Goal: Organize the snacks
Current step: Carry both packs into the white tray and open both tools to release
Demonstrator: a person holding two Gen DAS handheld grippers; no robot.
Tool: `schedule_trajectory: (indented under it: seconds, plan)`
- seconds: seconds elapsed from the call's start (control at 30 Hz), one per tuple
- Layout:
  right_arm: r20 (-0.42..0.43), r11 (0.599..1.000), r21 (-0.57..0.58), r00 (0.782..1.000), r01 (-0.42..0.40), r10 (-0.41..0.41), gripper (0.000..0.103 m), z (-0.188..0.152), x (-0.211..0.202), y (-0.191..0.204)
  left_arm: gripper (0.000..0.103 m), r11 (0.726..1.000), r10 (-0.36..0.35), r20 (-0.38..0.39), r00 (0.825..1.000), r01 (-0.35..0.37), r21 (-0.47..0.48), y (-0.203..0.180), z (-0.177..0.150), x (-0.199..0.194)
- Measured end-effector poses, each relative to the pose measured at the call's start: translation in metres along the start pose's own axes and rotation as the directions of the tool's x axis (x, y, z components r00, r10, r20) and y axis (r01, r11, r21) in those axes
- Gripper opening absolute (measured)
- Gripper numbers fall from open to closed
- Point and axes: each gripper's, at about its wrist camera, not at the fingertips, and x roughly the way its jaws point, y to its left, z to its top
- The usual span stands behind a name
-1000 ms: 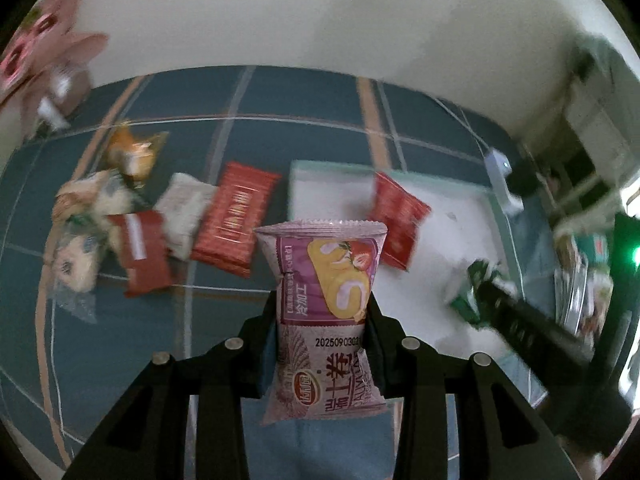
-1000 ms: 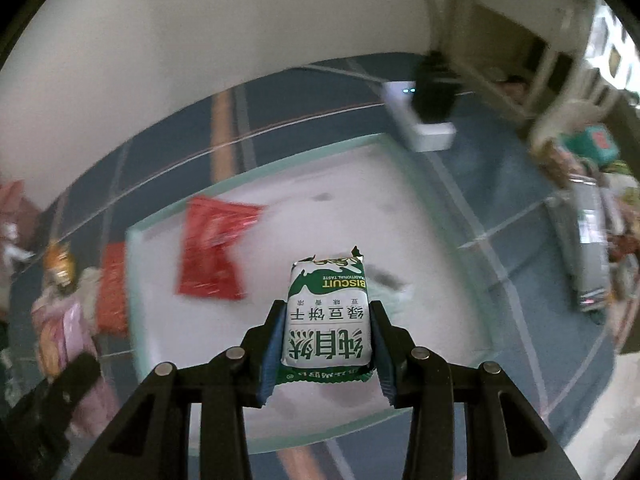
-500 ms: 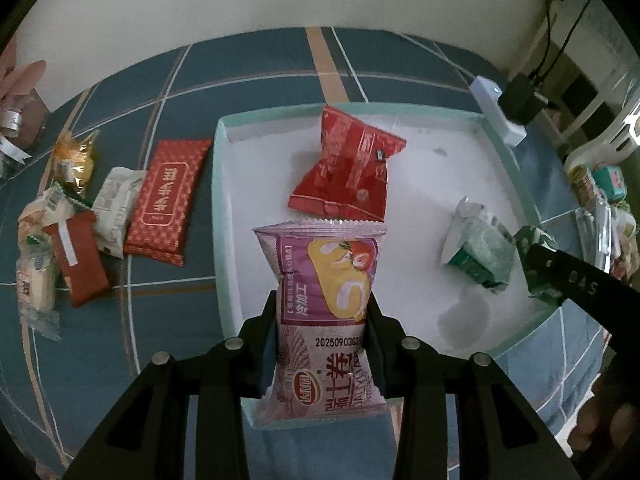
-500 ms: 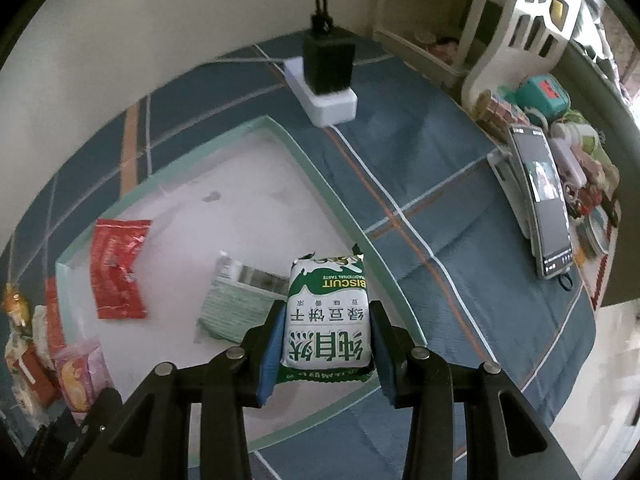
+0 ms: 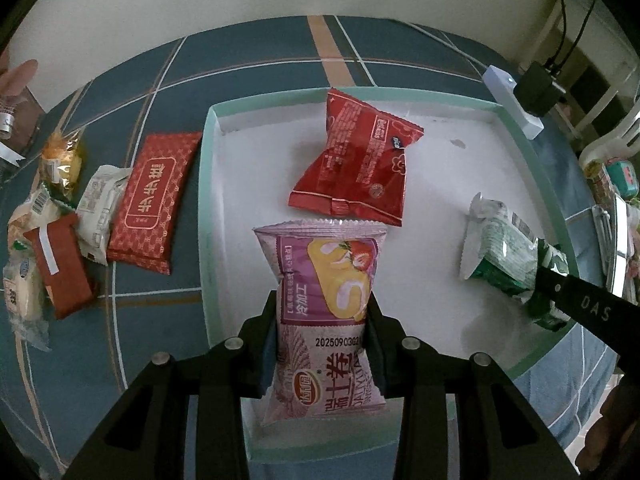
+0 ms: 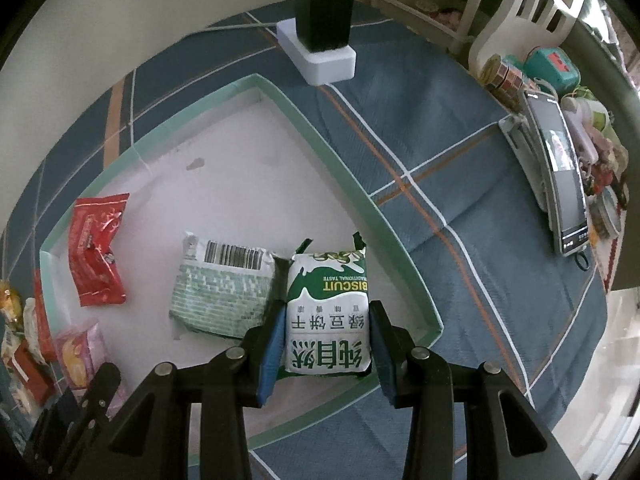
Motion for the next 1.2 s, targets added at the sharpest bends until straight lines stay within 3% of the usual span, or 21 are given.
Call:
schedule_trajectory:
  seconds: [0.07,0.17,0.2,0.23,0.27,0.4,0.5,0.6,0.7,1.2]
  plan:
    - [-0.011,1.0,0.002,1.0,-0.002,0.002,0.043,-0.001,0.002,0.0,0.041,1.0,0.002,-0.006,1.0,-0.002,-0.005,0.001,-0.001,0.001]
    - [-0.014,1.0,0.009,1.0,-0.003,0.003,0.047,0.0,0.002,-0.002,0.068,1.0,0.017,0.001,1.0,-0.017,-0.008,0.0,0.0,0.002]
    - [-0.013,1.0,0.013,1.0,-0.004,0.004,0.057,0.0,0.001,-0.003,0.072,1.0,0.014,0.003,1.0,-0.014,-0.01,0.0,0.001,0.0]
    - [-0.01,1.0,0.016,1.0,0.006,-0.006,0.069,0.0,-0.001,-0.003,0.072,1.0,0.008,0.005,1.0,-0.008,-0.014,-0.001,0.003,-0.002]
    - [-0.006,1.0,0.013,1.0,0.013,-0.013,0.073,0.002,-0.002,-0.003,0.072,1.0,0.007,0.007,1.0,-0.007,-0.018,0.0,0.003,-0.005]
    - [0.012,1.0,0.012,1.0,0.001,-0.001,0.075,0.004,-0.01,-0.002,0.084,1.0,0.009,0.001,1.0,-0.009,-0.029,0.002,0.007,-0.014]
    - [0.034,1.0,0.002,0.999,0.018,-0.018,0.083,0.004,-0.019,-0.002,0.085,0.999,0.015,-0.005,1.0,-0.015,-0.053,0.007,0.009,-0.021]
    - [0.049,1.0,-0.006,0.998,0.024,-0.024,0.086,0.005,-0.028,0.002,0.095,0.995,0.039,-0.013,0.999,-0.04,-0.087,0.018,0.013,-0.028]
    - [0.065,1.0,-0.012,0.998,0.022,-0.022,0.092,0.005,-0.036,0.004,0.096,0.99,0.07,-0.01,0.998,-0.071,-0.122,0.03,0.015,-0.037]
    - [0.09,0.995,-0.098,0.996,-0.005,0.014,0.093,-0.004,-0.05,0.031,0.101,0.948,0.13,0.037,0.991,-0.114,-0.298,0.085,0.015,-0.066]
